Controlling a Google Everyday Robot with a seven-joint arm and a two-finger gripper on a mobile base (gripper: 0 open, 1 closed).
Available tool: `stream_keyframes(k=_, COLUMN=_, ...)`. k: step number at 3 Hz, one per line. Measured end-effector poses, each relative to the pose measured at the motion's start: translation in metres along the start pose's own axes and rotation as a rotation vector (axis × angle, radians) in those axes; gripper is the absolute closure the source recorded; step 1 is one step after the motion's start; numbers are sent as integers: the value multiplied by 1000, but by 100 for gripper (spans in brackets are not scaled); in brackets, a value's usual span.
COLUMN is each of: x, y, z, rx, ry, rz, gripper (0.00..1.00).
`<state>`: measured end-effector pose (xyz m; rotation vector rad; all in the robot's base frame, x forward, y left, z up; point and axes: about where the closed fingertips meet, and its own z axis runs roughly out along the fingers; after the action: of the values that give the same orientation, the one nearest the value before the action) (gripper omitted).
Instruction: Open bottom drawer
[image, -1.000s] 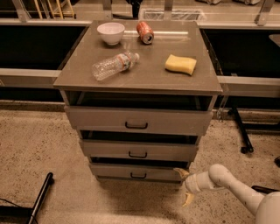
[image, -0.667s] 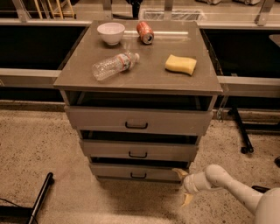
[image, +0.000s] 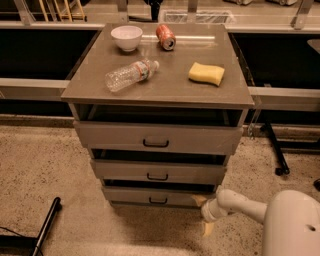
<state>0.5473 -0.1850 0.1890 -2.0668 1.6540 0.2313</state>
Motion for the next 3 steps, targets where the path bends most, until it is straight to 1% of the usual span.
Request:
stream_keyframes(k=1, x=27, y=-31, z=6, rx=25, ry=17, rz=-7, gripper=0)
stream_keyframes(k=2, x=41, y=-52, z=5, rx=55, ry=40, rz=-8, gripper=0)
stream_keyframes(k=3, x=54, y=-60, z=9, rx=60, ry=66, rz=27, gripper=0)
